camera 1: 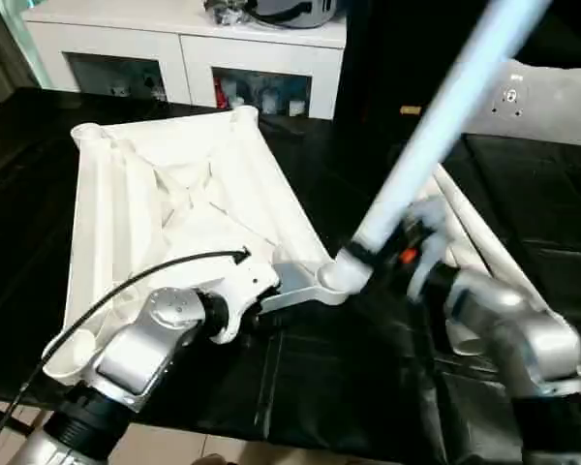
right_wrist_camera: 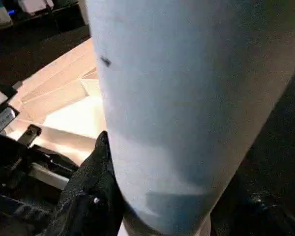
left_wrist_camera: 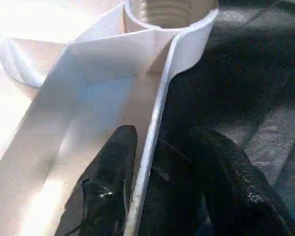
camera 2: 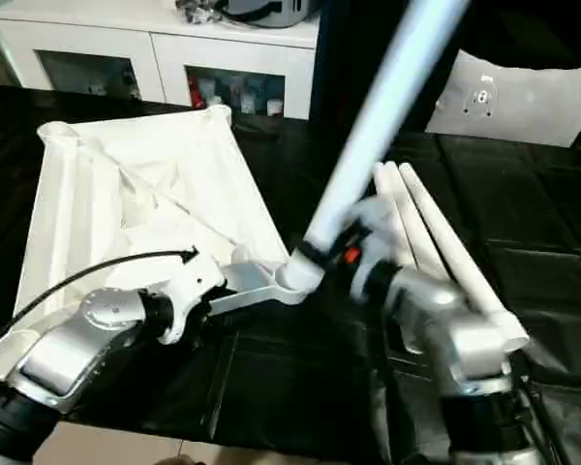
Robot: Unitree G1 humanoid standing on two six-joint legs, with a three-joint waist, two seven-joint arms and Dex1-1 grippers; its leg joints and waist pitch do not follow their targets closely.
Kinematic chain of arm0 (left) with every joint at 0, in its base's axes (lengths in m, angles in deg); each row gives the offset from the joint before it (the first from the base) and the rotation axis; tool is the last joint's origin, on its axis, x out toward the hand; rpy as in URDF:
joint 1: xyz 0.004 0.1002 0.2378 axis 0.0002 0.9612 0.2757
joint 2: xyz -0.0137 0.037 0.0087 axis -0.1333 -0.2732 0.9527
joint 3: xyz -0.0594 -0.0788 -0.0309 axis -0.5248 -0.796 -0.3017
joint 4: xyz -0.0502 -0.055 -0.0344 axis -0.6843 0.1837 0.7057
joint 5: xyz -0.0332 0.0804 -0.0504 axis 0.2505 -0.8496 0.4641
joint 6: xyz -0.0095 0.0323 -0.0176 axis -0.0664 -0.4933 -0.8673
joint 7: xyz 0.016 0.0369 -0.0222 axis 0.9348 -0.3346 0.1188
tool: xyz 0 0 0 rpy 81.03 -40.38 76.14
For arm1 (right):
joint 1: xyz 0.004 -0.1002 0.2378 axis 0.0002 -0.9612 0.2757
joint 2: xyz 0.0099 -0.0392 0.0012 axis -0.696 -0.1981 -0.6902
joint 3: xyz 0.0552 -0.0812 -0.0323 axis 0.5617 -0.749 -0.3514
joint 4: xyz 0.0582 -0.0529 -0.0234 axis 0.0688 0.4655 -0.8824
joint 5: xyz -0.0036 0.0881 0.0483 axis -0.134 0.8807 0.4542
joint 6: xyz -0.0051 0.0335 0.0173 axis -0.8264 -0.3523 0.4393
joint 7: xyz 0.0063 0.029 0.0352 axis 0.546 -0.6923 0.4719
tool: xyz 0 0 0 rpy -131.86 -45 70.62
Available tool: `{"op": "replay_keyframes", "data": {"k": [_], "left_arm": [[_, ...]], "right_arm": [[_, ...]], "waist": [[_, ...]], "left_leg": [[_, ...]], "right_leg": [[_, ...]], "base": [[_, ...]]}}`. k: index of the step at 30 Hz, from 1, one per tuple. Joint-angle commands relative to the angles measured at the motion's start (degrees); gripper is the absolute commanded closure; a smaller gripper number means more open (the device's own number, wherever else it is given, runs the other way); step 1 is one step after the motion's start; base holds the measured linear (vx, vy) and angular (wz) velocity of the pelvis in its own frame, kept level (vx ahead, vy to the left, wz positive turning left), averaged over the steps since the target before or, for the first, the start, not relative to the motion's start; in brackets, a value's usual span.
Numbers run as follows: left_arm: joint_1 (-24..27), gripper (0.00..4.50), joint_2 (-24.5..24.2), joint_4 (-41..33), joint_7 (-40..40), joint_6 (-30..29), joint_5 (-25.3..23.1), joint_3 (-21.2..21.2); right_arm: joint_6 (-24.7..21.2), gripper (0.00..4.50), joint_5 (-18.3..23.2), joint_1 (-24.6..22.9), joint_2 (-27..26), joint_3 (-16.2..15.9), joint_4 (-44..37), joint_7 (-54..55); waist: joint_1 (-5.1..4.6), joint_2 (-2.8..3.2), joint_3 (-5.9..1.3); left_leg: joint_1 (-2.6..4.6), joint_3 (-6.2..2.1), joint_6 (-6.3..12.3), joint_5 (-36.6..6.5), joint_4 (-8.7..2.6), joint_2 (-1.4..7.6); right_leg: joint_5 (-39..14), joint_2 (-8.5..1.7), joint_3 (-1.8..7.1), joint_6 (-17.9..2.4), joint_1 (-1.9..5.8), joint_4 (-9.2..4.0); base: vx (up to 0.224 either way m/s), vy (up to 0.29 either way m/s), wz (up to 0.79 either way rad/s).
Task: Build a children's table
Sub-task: Insert table leg to table base
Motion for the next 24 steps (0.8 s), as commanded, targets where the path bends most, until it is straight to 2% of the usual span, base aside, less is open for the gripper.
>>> {"op": "replay_keyframes", "data": {"k": [1,2,6,8,13,15,20,21,24], "left_arm": [[-1.2,2.79,0.3,0.1,-1.1,1.6,0.2,-0.5],[-1.8,2.84,0.5,0.5,-1.7,2.2,0.4,-0.8],[-3.1,3.11,0.7,2.2,-2.9,4.1,0.3,-0.9],[-4.1,3.24,0.4,3.5,-4.0,5.2,0.2,-0.8],[-5.8,3.43,-0.3,5.7,-6.8,7.0,-0.6,0.3],[-6.2,3.51,-0.6,6.0,-7.4,7.8,-1.4,0.9],[-6.5,3.51,-1.6,6.2,-10.2,8.5,-1.9,2.1],[-6.6,3.02,-1.7,6.1,-11.0,8.1,-1.4,1.9],[-7.2,2.89,-1.9,5.9,-11.3,8.3,-1.1,1.4]], "right_arm": [[1.5,2.6,-1.7,0.4,1.1,-0.7,-0.7,-0.3],[3.0,2.6,-3.1,0.4,1.8,-1.7,-0.1,-0.3],[4.6,2.6,-4.2,0.1,2.1,-2.1,0.5,-0.8],[5.4,2.6,-4.5,-0.1,1.9,-1.9,0.6,-0.8],[7.8,2.6,-4.5,-0.6,1.0,-1.5,1.1,-0.3],[8.3,2.6,-4.4,-0.8,0.4,-1.4,0.9,-0.4],[8.4,2.6,-4.6,-1.6,-0.1,-2.1,-0.1,-1.0],[8.5,2.6,-4.6,-1.7,-0.1,-2.2,-0.1,-1.0],[8.6,2.6,-4.6,-2.0,-0.1,-2.3,-0.1,-1.0]], "waist": [[0.04,0.42,-3.65],[0.05,0.44,-3.65],[0.29,0.55,-3.66],[0.47,0.86,-3.71],[1.07,0.94,-4.03],[1.05,1.04,-4.04],[1.03,1.06,-3.98],[1.04,1.08,-3.93],[0.96,1.09,-3.82]], "left_leg": [[0.7,-1.04,-0.19,-9.9,-4.01,2.98],[0.68,-1.06,-0.44,-10.0,-4.05,3.04],[0.62,-1.05,-0.17,-10.0,-4.05,2.96],[0.7,-1.16,-0.14,-9.8,-4.09,3.08],[0.67,-1.15,0.16,-7.6,-3.97,3.17],[0.64,-1.12,0.27,-7.5,-3.96,3.17],[0.69,-1.12,0.09,-8.2,-4.04,3.23],[0.69,-1.12,0.05,-8.4,-4.07,3.24],[0.76,-1.15,-0.38,-9.7,-4.17,3.26]], "right_leg": [[-13.2,-4.52,3.03,-9.4,2.63,-5.27],[-13.2,-4.5,3.01,-9.3,2.61,-5.22],[-12.8,-4.5,3.05,-9.1,2.57,-5.26],[-11.4,-4.51,3.04,-9.4,2.56,-5.09],[-4.6,-4.51,3.0,-11.0,2.76,-4.34],[-3.9,-4.55,3.0,-11.3,2.78,-4.26],[-3.8,-4.64,3.02,-11.8,2.92,-4.26],[-4.1,-4.66,3.03,-11.8,2.88,-4.33],[-6.3,-4.72,3.04,-11.6,2.86,-4.54]], "base": [[0.0,0.0,0.0],[0.0,0.0,0.0],[0.0,0.0,0.0],[0.0,0.0,0.0],[0.0,0.0,0.0],[0.0,0.0,0.0],[0.0,0.0,0.0],[0.0,0.0,0.0],[0.0,0.0,0.0]]}}
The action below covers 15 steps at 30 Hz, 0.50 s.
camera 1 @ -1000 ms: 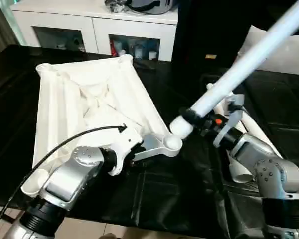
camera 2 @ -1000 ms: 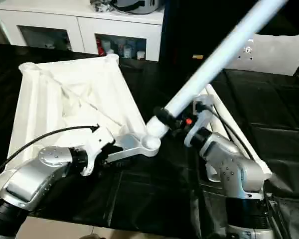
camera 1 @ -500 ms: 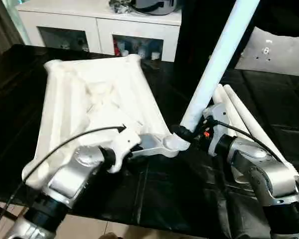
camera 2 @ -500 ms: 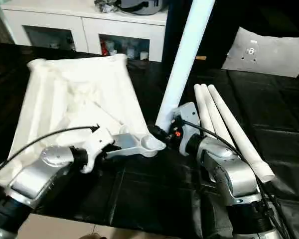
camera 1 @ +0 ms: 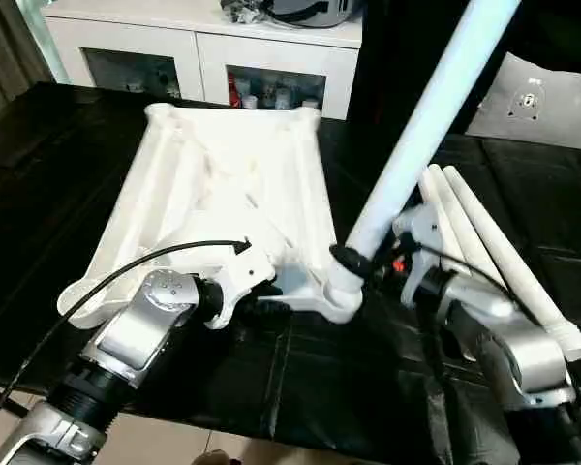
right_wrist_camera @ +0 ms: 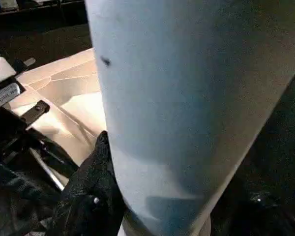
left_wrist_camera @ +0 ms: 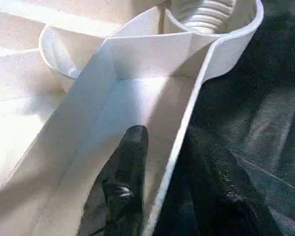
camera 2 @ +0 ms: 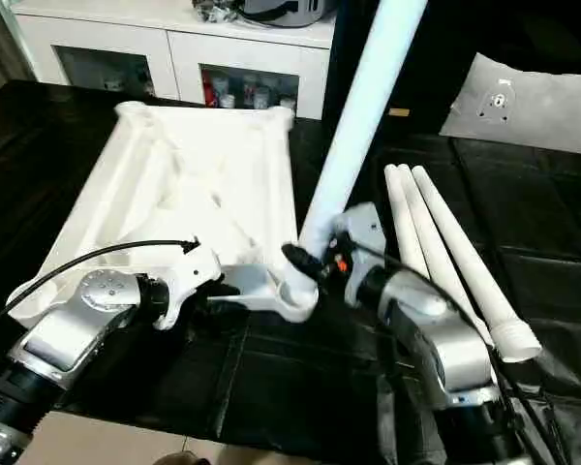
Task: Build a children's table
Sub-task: Insert table leg to table base
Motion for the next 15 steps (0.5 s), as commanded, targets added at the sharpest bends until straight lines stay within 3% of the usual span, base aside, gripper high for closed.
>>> {"op": "replay_keyframes", "data": {"k": [1,3,5,11,12,15], "left_arm": [[-2.7,2.89,-0.4,-1.8,-2.3,2.0,0.1,0.6],[-3.7,2.51,-0.9,-0.8,-2.6,3.8,-1.3,1.0],[-4.4,2.45,-1.0,-0.4,-4.1,3.9,-0.9,1.3],[-7.0,2.45,-0.8,2.9,-7.9,6.7,-1.9,2.6],[-7.0,2.45,-0.8,2.9,-7.9,6.7,-1.9,2.6],[-8.2,2.82,-0.3,6.2,-8.9,7.3,-2.3,3.0]], "right_arm": [[0.3,2.6,-0.4,-0.1,0.1,-0.3,-1.0,-0.2],[-0.1,2.6,-0.4,-0.5,0.1,-0.5,-1.4,-0.4],[-0.5,2.6,-0.4,-0.7,0.1,-0.6,-1.6,-0.5],[-0.8,2.6,-0.5,-1.5,0.3,-1.0,-2.3,-0.4],[-0.8,2.6,-0.5,-1.5,0.3,-1.0,-2.3,-0.4],[-1.0,2.6,-0.4,-1.9,0.5,-0.9,-2.8,-0.3]], "waist": [[-0.43,0.94,-3.89],[-0.42,0.97,-3.84],[-0.63,0.9,-3.87],[-0.99,1.35,-4.2],[-1.04,1.22,-4.14],[-1.17,1.52,-4.26]], "left_leg": [[1.02,-1.14,-0.54,-10.1,-4.2,3.26],[0.97,-1.21,-0.68,-10.5,-4.28,3.23],[0.91,-1.24,-0.82,-10.3,-4.27,3.2],[0.83,-1.18,-0.77,-9.5,-4.03,3.02],[0.82,-1.14,-0.67,-9.6,-4.08,2.96],[0.79,-1.22,-0.65,-9.5,-4.02,2.98]], "right_leg": [[-7.2,-4.71,3.06,-11.6,2.94,-4.53],[-8.3,-4.73,3.06,-11.2,3.0,-4.69],[-8.3,-4.72,3.05,-10.9,3.06,-4.53],[-6.3,-4.65,3.04,-11.5,3.21,-4.43],[-6.4,-4.56,3.03,-11.4,3.21,-4.54],[-6.5,-4.68,3.02,-11.6,3.31,-4.49]], "base": [[0.0,0.0,0.0],[0.0,0.0,0.0],[0.0,0.0,0.0],[0.0,0.0,0.0],[0.0,0.0,0.0],[0.0,0.0,0.0]]}}
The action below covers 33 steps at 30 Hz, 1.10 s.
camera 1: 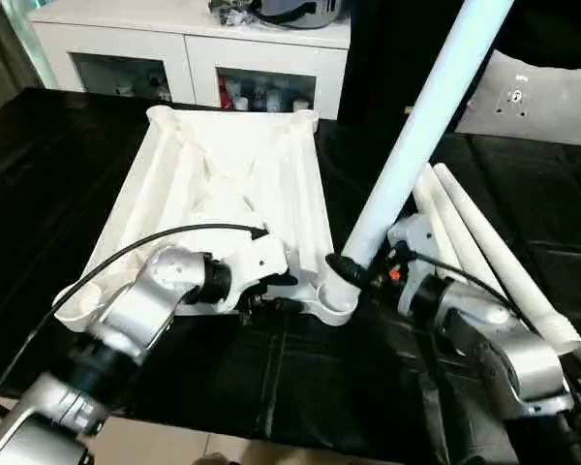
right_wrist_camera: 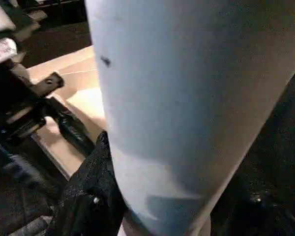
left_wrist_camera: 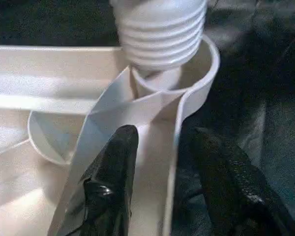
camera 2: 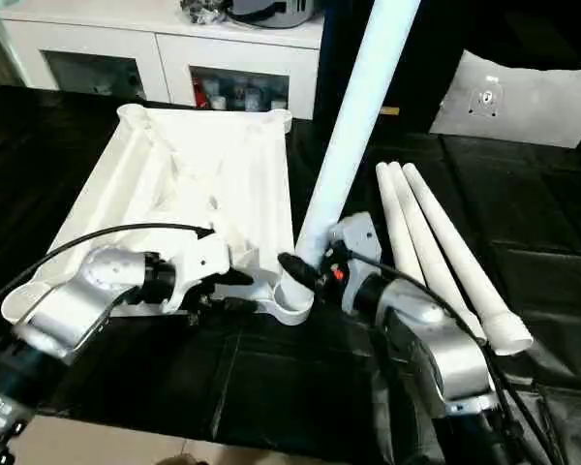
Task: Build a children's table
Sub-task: Insert table leg to table base
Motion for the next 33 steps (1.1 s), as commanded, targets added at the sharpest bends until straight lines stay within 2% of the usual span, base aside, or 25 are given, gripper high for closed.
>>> {"op": "replay_keyframes", "data": {"k": [1,2,6,7,8,14,15,16,19,20,21,22,26,27,28,29,31,32,33], "left_arm": [[-1.3,2.85,0.4,2.3,-0.8,1.0,-0.7,0.6],[-1.4,2.95,0.5,2.7,-0.9,1.1,-0.7,0.6],[-1.8,3.29,0.5,4.1,-2.8,1.1,-0.7,0.8],[-2.0,3.32,0.4,4.7,-3.7,1.4,-0.7,1.2],[-2.0,3.54,0.4,5.1,-3.9,1.5,-0.8,1.3],[-1.9,3.82,0.6,6.1,-4.6,2.1,-1.1,1.0],[-1.7,4.08,0.4,6.1,-4.8,2.1,-1.1,1.0],[-1.6,4.08,0.3,6.1,-4.9,2.1,-1.2,1.0],[-1.3,4.26,-0.1,6.5,-5.0,2.6,-1.7,0.9],[-1.1,4.38,-0.3,6.8,-4.8,2.9,-2.0,0.7],[-1.1,4.47,-0.3,6.8,-4.8,2.9,-2.0,0.6],[-0.9,4.47,-0.6,7.1,-4.7,3.2,-2.2,0.5],[-0.4,4.5,-1.2,7.5,-4.6,4.2,-2.9,0.6],[-0.3,4.5,-1.2,7.5,-4.4,4.3,-3.0,0.6],[-0.1,4.5,-1.4,7.5,-4.2,4.8,-3.3,0.6],[0.3,4.5,-1.9,7.4,-3.8,5.5,-4.2,0.8],[0.6,4.5,-2.1,7.4,-3.6,5.9,-4.7,0.8],[0.8,4.5,-1.2,7.1,-2.2,3.5,-3.5,-0.6],[0.9,4.5,-0.1,6.4,-1.5,1.3,-2.0,-1.9]], "right_arm": [[-0.8,2.6,-0.4,-0.3,0.5,0.4,-1.5,0.0],[-0.8,2.6,-0.3,-0.3,0.5,0.4,-1.6,0.0],[-0.8,2.6,-0.3,-0.7,0.7,0.4,-2.0,0.1],[-0.8,2.6,-0.3,-0.8,0.8,0.4,-2.1,0.1],[-0.8,2.6,-0.3,-0.9,0.7,0.4,-2.2,0.2],[-1.3,2.6,-0.3,-1.2,0.8,0.4,-2.6,0.3],[-1.4,2.6,-0.3,-1.2,0.9,0.2,-2.6,0.2],[-1.5,2.6,-0.2,-1.2,0.9,0.1,-2.6,0.1],[-1.7,2.6,-0.2,-1.1,0.9,0.0,-2.6,0.0],[-1.9,2.6,-0.2,-0.9,0.9,-0.1,-2.5,-0.2],[-1.9,2.6,-0.2,-0.8,0.9,-0.1,-2.5,-0.2],[-2.1,2.6,-0.2,-0.6,0.9,-0.3,-2.4,-0.4],[-2.3,2.6,-0.4,0.2,1.0,-1.0,-1.8,-1.2],[-2.3,2.6,-0.5,0.3,1.0,-1.1,-1.6,-1.3],[-2.3,2.6,-0.5,0.5,1.0,-1.3,-1.5,-1.5],[-2.4,2.6,-0.6,0.9,0.9,-1.6,-1.2,-1.7],[-2.5,2.6,-0.5,1.2,0.8,-1.7,-1.0,-1.8],[-2.7,2.6,-0.4,1.5,0.7,-1.7,-0.8,-1.9],[-3.0,2.6,0.0,1.7,0.5,-1.5,-0.9,-1.9]], "waist": [[-0.02,1.12,-4.15],[-0.13,0.9,-4.19],[-0.21,1.09,-4.29],[-0.21,1.32,-4.31],[-0.21,1.37,-4.34],[-0.25,1.45,-4.46],[-0.24,1.48,-4.45],[-0.25,1.51,-4.44],[-0.28,1.48,-4.46],[-0.28,1.17,-4.48],[-0.32,1.29,-4.47],[-0.38,0.91,-4.46],[-0.55,1.0,-4.3],[-0.61,0.72,-4.28],[-0.55,0.83,-4.29],[-0.64,0.57,-4.26],[-0.76,0.66,-4.16],[-0.77,0.69,-4.17],[-0.82,0.45,-4.09]], "left_leg": [[0.63,-1.24,-0.73,-9.7,-3.97,3.0],[0.55,-1.19,-0.58,-9.6,-3.89,2.88],[0.56,-1.21,-0.3,-9.3,-3.89,3.01],[0.56,-1.21,-0.18,-9.4,-3.89,3.02],[0.56,-1.21,-0.18,-9.4,-3.84,2.99],[0.51,-1.25,-0.04,-9.3,-3.85,3.03],[0.52,-1.22,0.01,-9.3,-3.82,3.01],[0.55,-1.21,0.03,-9.4,-3.84,3.05],[0.5,-1.22,0.09,-9.2,-3.83,3.03],[0.45,-1.2,0.25,-8.8,-3.82,3.03],[0.43,-1.19,0.39,-8.5,-3.81,3.03],[0.4,-1.14,0.55,-8.4,-3.8,3.0],[0.37,-1.14,0.77,-8.7,-3.83,3.0],[0.36,-1.11,0.82,-8.8,-3.84,3.02],[0.39,-1.13,0.84,-8.7,-3.83,3.03],[0.34,-1.11,0.92,-8.5,-3.85,3.04],[0.32,-1.14,0.99,-8.6,-3.9,3.06],[0.34,-1.12,0.92,-8.6,-3.89,3.06],[0.38,-1.08,0.94,-8.7,-3.9,3.05]], "right_leg": [[-6.5,-4.7,2.98,-11.7,3.25,-4.48],[-6.6,-4.68,3.01,-11.7,3.33,-4.56],[-6.6,-4.72,2.96,-12.1,3.31,-4.5],[-6.6,-4.76,2.98,-12.3,3.29,-4.61],[-6.6,-4.74,3.0,-12.3,3.31,-4.56],[-7.0,-4.76,2.96,-12.2,3.37,-4.51],[-7.0,-4.77,2.96,-12.3,3.34,-4.56],[-7.2,-4.75,2.95,-12.3,3.28,-4.56],[-6.9,-4.75,2.97,-12.3,3.33,-4.56],[-6.6,-4.8,2.97,-12.3,3.41,-4.47],[-6.3,-4.79,2.97,-12.3,3.37,-4.44],[-6.4,-4.77,2.96,-12.3,3.4,-4.5],[-8.1,-4.85,2.98,-12.0,3.29,-4.61],[-8.4,-4.86,2.97,-11.9,3.32,-4.65],[-8.6,-4.89,2.98,-11.9,3.3,-4.6],[-8.8,-4.87,2.97,-11.7,3.29,-4.64],[-9.7,-4.94,2.96,-11.5,3.22,-4.64],[-10.0,-4.94,2.98,-11.4,3.2,-4.67],[-10.3,-4.91,2.96,-11.5,3.11,-4.69]], "base": [[0.0,0.0,0.0],[0.0,0.0,0.0],[0.0,0.0,0.0],[0.0,0.0,0.0],[0.0,0.0,0.0],[0.0,0.0,0.0],[0.0,0.0,0.0],[0.0,0.0,0.0],[0.0,0.0,0.0],[0.0,0.0,0.0],[0.0,0.0,0.0],[0.0,0.0,0.0],[0.0,0.0,0.0],[0.0,0.0,0.0],[0.0,0.0,0.0],[0.0,0.0,0.0],[0.0,0.0,0.0],[0.0,0.0,0.0],[0.0,0.0,0.0]]}}
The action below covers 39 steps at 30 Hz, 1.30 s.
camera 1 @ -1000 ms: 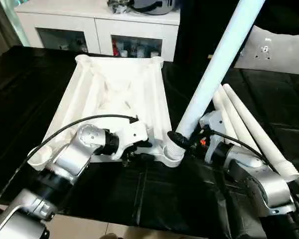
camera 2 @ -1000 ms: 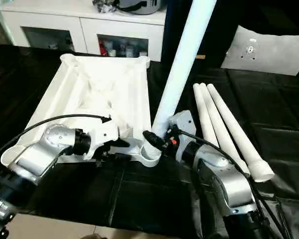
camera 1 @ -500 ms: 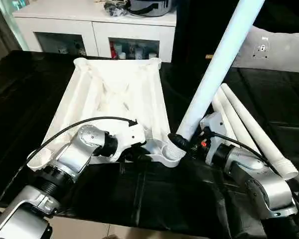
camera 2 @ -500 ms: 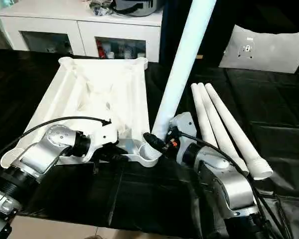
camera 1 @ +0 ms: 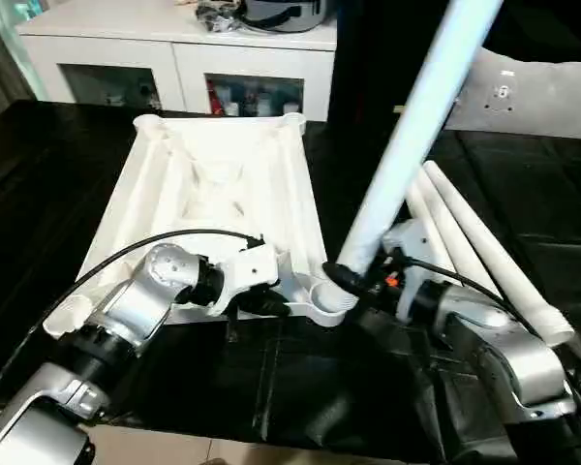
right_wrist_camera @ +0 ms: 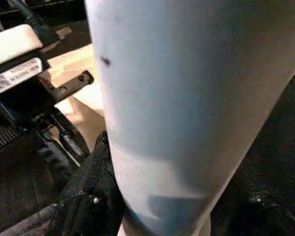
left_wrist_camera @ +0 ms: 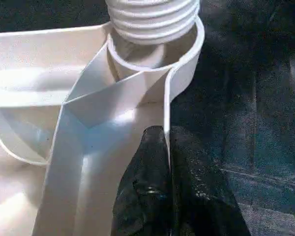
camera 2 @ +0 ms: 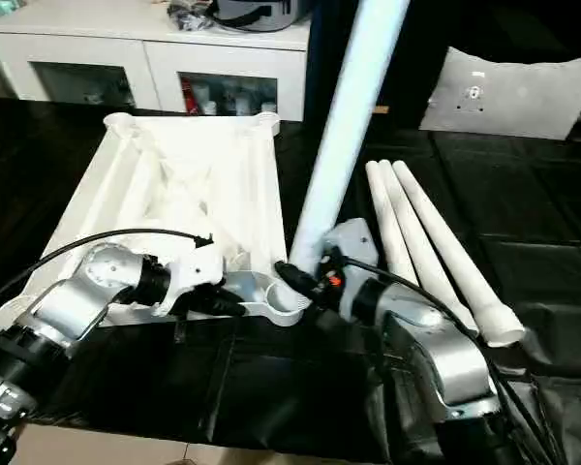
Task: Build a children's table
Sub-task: Insert table leg to table base
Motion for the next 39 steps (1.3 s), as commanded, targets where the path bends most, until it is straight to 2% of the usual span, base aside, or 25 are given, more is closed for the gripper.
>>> {"op": "replay_keyframes", "data": {"k": [1,2,4,5,6,9,13,14,17,19,20,21,25,31,34,35,39], "left_arm": [[1.2,4.5,1.6,-0.5,3.9,-6.2,2.1,-3.5],[1.3,4.5,3.0,-1.8,4.6,-8.5,4.0,-4.9],[1.2,4.5,3.2,-2.0,4.7,-8.7,4.2,-5.1],[1.6,4.5,3.6,-2.8,4.8,-9.0,4.3,-4.9],[1.8,4.5,3.6,-2.8,5.0,-8.5,4.0,-4.6],[2.3,4.5,3.4,-2.6,5.1,-6.4,2.8,-3.9],[3.3,4.5,2.9,-3.3,5.5,-5.0,1.4,-3.7],[3.6,4.06,2.9,-4.2,4.7,-7.4,2.3,-4.3],[3.9,3.95,2.5,-5.2,4.4,-8.7,3.1,-4.6],[3.9,3.76,2.4,-4.9,5.0,-8.1,2.9,-4.6],[3.7,3.53,2.3,-3.8,6.1,-6.5,2.2,-4.7],[3.6,3.52,2.3,-3.3,6.5,-5.9,1.9,-4.7],[3.6,3.54,2.3,-2.7,6.1,-5.7,1.9,-4.9],[4.1,4.19,1.8,-3.7,4.2,-6.9,2.5,-4.9],[4.2,4.37,1.8,-3.6,4.1,-6.5,2.8,-4.9],[4.3,4.45,1.8,-3.6,4.2,-6.3,2.8,-4.9],[4.5,4.5,1.8,-3.3,4.1,-4.7,2.4,-4.6]], "right_arm": [[-1.1,2.6,0.5,1.4,-0.3,0.5,0.2,-0.3],[-1.4,2.6,0.8,1.6,-0.4,0.7,0.2,-0.3],[-1.4,2.6,0.8,1.6,-0.4,0.8,0.2,-0.3],[-1.2,2.6,0.7,1.6,-0.4,0.8,0.4,-0.5],[-1.0,2.6,0.6,1.6,-0.4,0.8,0.8,-0.6],[-0.9,2.6,0.4,1.6,-0.5,0.6,1.1,-0.6],[-1.0,2.6,0.3,1.5,-0.3,0.4,0.8,-0.5],[-1.1,2.6,0.0,1.4,-0.2,0.4,0.8,-0.4],[-1.2,2.6,-0.1,1.3,-0.3,0.6,0.7,-0.4],[-1.2,2.6,-0.1,1.2,-0.3,0.6,0.8,-0.4],[-1.2,2.6,-0.1,1.1,-0.3,0.6,0.8,-0.4],[-1.2,2.6,0.0,1.1,-0.3,0.6,0.8,-0.4],[-1.2,2.6,-0.1,1.2,-0.3,0.5,0.9,-0.4],[-1.1,2.6,-0.3,1.4,-0.2,0.6,1.0,-0.5],[-1.3,2.6,-0.2,1.5,-0.1,0.7,0.9,-0.5],[-1.3,2.6,-0.2,1.5,0.0,0.7,0.9,-0.5],[-2.2,2.6,0.7,1.7,-0.3,1.6,0.5,-0.3]], "waist": [[0.38,-0.37,-3.64],[0.51,-0.39,-3.71],[0.5,-0.38,-3.67],[0.44,-0.91,-3.78],[0.5,-0.94,-3.89],[0.5,-0.78,-3.88],[0.45,-0.53,-3.77],[0.45,-0.41,-3.71],[0.43,-0.54,-3.64],[0.51,-0.55,-3.69],[0.57,-0.52,-3.61],[0.69,-0.51,-3.62],[1.0,-0.56,-3.68],[0.93,-0.6,-3.66],[0.96,-0.38,-3.66],[0.9,-0.48,-3.68],[0.86,-0.34,-3.65]], "left_leg": [[0.39,-0.99,0.88,-8.7,-3.85,3.03],[0.34,-1.02,0.99,-8.3,-3.74,2.99],[0.25,-1.04,1.12,-8.2,-3.78,2.96],[0.14,-1.02,1.41,-7.6,-3.75,3.01],[0.04,-1.02,1.77,-6.9,-3.67,2.9],[0.06,-0.94,2.39,-6.1,-3.58,2.86],[0.19,-1.01,1.92,-7.3,-3.74,3.02],[0.21,-1.01,1.68,-7.6,-3.79,3.02],[0.23,-0.98,1.57,-7.8,-3.78,2.95],[0.25,-0.98,1.68,-7.6,-3.74,2.93],[0.3,-1.01,1.67,-7.9,-3.82,2.95],[0.33,-0.98,1.56,-8.2,-3.82,2.98],[0.4,-0.99,1.28,-8.4,-3.85,3.04],[0.36,-1.0,1.06,-8.7,-3.9,2.99],[0.33,-1.04,1.03,-8.5,-3.91,3.01],[0.29,-1.03,1.04,-8.5,-3.91,3.0],[0.23,-1.07,1.21,-8.3,-3.93,2.98]], "right_leg": [[-10.6,-4.94,3.0,-11.6,3.08,-4.71],[-10.9,-4.98,2.97,-12.0,3.1,-4.68],[-11.1,-4.95,2.95,-11.9,3.1,-4.76],[-10.3,-4.89,2.99,-11.5,3.23,-4.71],[-9.4,-4.9,2.99,-11.4,3.32,-4.59],[-8.4,-4.81,2.95,-11.4,3.16,-4.63],[-9.8,-4.8,2.94,-10.9,3.06,-4.75],[-10.3,-4.85,2.95,-10.9,3.06,-4.73],[-10.9,-4.82,2.96,-11.0,2.98,-4.83],[-10.9,-4.78,2.97,-10.8,2.96,-4.83],[-11.4,-4.74,2.92,-10.7,2.87,-4.95],[-11.8,-4.76,2.97,-10.5,2.86,-4.96],[-12.0,-4.82,3.0,-10.2,2.8,-4.95],[-12.7,-4.84,2.99,-10.0,2.8,-5.02],[-12.5,-4.87,3.01,-10.0,2.77,-4.96],[-12.2,-4.81,2.99,-10.0,2.81,-4.97],[-11.2,-4.8,2.99,-10.3,2.85,-4.93]], "base": [[0.0,0.0,0.0],[0.0,0.0,0.0],[0.0,0.0,0.0],[0.0,0.0,0.0],[0.0,0.0,0.0],[0.0,0.0,0.0],[0.0,0.0,0.0],[0.0,0.0,0.0],[0.0,0.0,0.0],[0.0,0.0,0.0],[0.0,0.0,0.0],[0.0,0.0,0.0],[0.0,0.0,0.0],[0.0,0.0,0.0],[0.0,0.0,0.0],[0.0,0.0,0.0],[0.0,0.0,0.0]]}}
